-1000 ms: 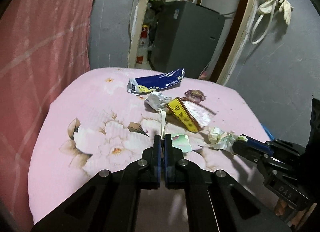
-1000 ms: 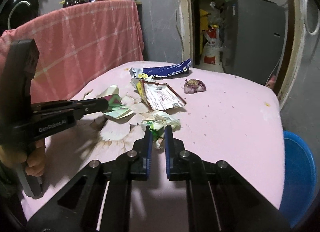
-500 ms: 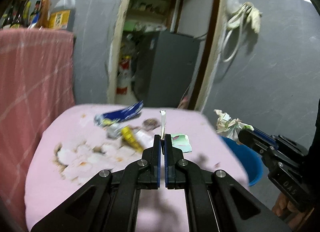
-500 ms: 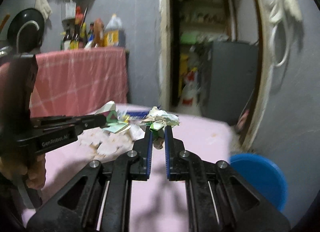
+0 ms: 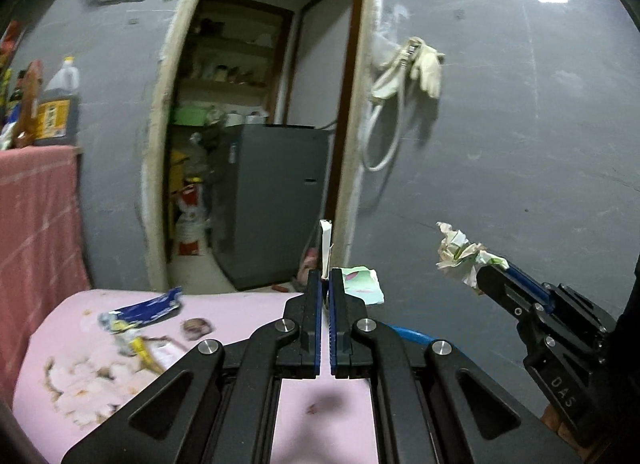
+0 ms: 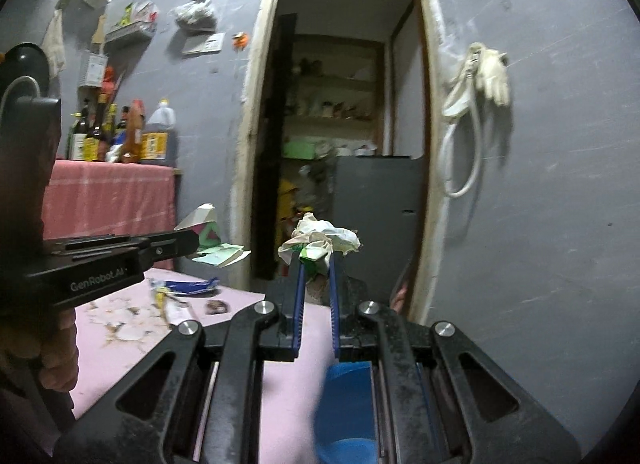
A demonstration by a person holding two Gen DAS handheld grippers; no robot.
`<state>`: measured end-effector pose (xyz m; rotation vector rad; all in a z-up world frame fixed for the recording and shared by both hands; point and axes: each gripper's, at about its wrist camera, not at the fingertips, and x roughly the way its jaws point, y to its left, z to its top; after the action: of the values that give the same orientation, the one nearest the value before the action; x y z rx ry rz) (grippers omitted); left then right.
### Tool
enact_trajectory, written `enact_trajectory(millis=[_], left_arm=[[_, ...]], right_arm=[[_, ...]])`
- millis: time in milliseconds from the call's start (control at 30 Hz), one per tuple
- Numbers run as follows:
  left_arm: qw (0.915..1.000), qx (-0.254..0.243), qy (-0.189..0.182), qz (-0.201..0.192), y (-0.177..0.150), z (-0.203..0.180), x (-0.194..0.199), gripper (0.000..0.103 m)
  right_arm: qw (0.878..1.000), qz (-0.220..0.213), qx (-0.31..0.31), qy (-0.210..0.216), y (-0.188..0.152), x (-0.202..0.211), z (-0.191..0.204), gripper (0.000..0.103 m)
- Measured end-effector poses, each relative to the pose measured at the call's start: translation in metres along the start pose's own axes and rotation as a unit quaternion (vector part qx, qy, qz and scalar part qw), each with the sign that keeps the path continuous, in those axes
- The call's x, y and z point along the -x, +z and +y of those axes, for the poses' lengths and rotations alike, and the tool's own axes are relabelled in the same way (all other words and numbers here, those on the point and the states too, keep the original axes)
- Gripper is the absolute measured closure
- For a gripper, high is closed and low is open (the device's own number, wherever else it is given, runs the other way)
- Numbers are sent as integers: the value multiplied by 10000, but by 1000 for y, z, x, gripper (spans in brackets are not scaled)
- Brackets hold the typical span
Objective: Collect trash
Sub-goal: 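Lift both held pieces and carry them over the blue bucket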
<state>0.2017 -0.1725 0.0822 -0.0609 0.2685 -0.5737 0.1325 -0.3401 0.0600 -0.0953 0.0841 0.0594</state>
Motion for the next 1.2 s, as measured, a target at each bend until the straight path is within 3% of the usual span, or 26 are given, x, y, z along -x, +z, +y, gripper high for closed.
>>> enact_trajectory(millis=[267, 433, 633, 867, 1200], left_arm=[[9986, -83, -395, 352, -4, -38, -48, 102], [9949, -6, -516, 861, -16, -53, -85, 102], [9859, 30, -574, 1571, -34, -61, -127, 102], [9690, 22, -547, 2407, -64, -67, -163, 102], [9552, -22, -477, 2922, -96, -68, -182, 101]], right_arm=[[9989, 121, -224, -397, -17, 3, -43, 92], [9966, 434, -451, -531, -36, -5, -67, 92], [9895, 991, -913, -517, -63, -22, -89, 92], [9775, 1630, -1257, -459, -88, -41, -100, 91], [9677, 2034, -1408, -487, -107, -53, -104, 88]])
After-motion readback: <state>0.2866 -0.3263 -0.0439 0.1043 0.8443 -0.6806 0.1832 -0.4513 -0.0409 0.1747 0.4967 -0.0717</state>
